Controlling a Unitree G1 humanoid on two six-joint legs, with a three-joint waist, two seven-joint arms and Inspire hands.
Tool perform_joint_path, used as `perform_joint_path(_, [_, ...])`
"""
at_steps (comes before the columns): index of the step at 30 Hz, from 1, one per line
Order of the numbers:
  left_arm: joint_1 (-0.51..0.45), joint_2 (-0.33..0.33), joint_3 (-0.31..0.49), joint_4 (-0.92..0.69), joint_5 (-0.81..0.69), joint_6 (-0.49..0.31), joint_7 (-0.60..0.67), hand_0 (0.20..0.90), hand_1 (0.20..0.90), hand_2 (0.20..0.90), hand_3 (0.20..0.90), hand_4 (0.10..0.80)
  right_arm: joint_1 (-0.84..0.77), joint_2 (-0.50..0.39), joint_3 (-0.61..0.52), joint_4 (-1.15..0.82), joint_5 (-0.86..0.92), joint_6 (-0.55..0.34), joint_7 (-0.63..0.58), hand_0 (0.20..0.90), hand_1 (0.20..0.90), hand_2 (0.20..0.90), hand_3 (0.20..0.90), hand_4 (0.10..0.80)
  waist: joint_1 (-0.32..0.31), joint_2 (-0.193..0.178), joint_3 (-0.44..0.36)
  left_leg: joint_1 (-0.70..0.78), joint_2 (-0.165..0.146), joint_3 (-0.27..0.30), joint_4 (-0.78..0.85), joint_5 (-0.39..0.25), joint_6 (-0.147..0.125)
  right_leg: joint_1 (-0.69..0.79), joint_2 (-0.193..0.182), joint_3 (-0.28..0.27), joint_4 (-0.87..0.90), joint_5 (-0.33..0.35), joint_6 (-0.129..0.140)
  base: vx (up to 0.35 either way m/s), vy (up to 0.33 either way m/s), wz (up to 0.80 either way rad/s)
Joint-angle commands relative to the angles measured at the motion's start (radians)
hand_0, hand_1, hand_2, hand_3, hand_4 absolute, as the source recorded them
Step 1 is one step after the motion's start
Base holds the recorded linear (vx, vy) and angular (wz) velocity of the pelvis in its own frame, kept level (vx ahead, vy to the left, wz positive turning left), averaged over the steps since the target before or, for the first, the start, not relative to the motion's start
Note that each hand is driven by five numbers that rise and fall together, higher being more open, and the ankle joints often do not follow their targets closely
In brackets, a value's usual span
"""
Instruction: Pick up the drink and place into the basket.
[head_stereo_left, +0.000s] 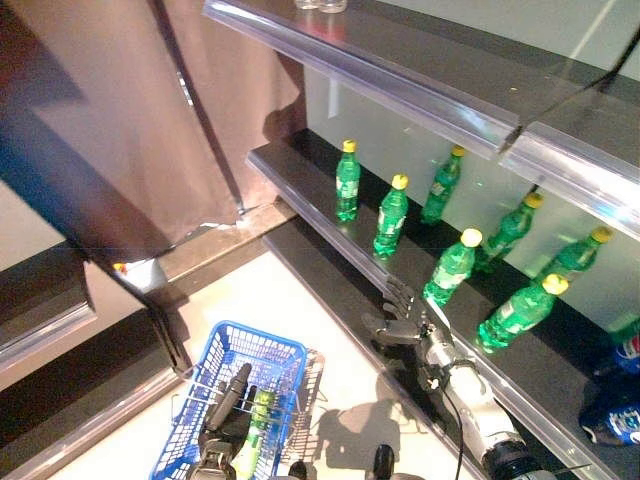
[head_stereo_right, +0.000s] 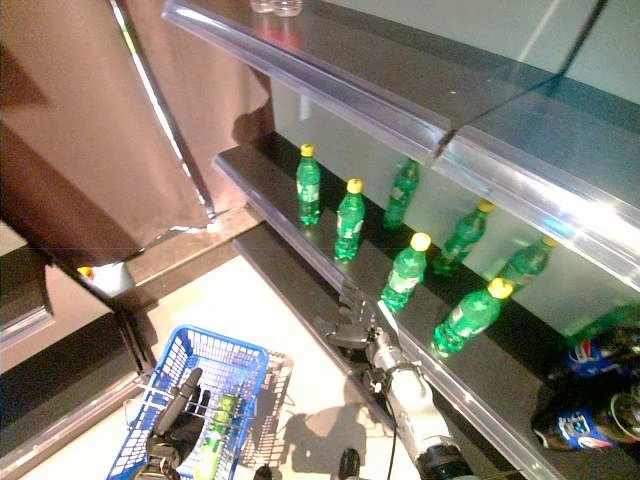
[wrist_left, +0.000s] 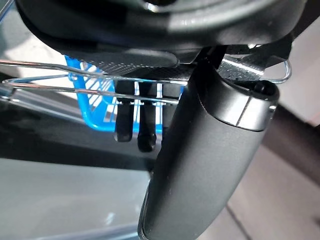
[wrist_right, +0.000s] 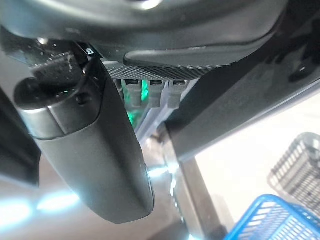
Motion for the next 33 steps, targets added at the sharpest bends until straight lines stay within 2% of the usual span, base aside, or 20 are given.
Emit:
perform_joint_path(1, [-0.128, 0.074, 0.034, -0.178, 0.013, -0.055, -0.138, 0.300, 0.300, 0.300, 0.200, 0.100, -0.032, -0.016, -0.029, -0.121, 0.044, -0.119, 0.055, 0.900, 0.900, 0.900, 0.900, 0.800, -0.027, -0.018, -0.060, -0.042, -0.106, 0.024, 0.065, -0.051, 0.085, 0.060, -0.015, 0.060, 0.015, -0.050, 0.017, -0.038, 0.055, -0.35])
perform_joint_path(13, [-0.170, 0.082, 0.006, -0.152, 0.010, -0.060, -0.178, 0.300, 0.300, 0.300, 0.200, 0.100, 0.023, -0.007, -0.038, -0.163, 0.052, -0.109, 0.079, 0.900, 0.900, 0.900, 0.900, 0.800, -0.099, -0.029, -0.034, -0.073, -0.125, 0.088, 0.141, -0.086, 0.102, 0.000, -0.020, 0.150, 0.059, -0.025, 0.039, -0.051, 0.058, -0.32])
perform_joint_path(22, [-0.196, 0.073, -0.010, -0.137, 0.011, -0.061, -0.189, 0.300, 0.300, 0.300, 0.200, 0.100, 0.068, -0.005, -0.075, -0.210, 0.076, -0.117, 0.053, 0.900, 0.900, 0.900, 0.900, 0.800, -0.151, -0.032, -0.028, -0.078, -0.130, 0.128, 0.158, -0.100, 0.113, -0.039, -0.012, 0.208, 0.087, -0.013, 0.049, -0.024, 0.061, -0.28])
perform_joint_path(33, [-0.201, 0.067, 0.004, -0.141, -0.005, -0.077, -0.162, 0.300, 0.300, 0.300, 0.200, 0.100, 0.081, 0.003, -0.132, -0.239, 0.099, -0.137, -0.004, 0.900, 0.900, 0.900, 0.900, 0.800, -0.159, -0.036, -0.042, -0.077, -0.130, 0.133, 0.157, -0.106, 0.118, -0.048, -0.008, 0.223, 0.093, -0.015, 0.048, 0.017, 0.016, -0.06])
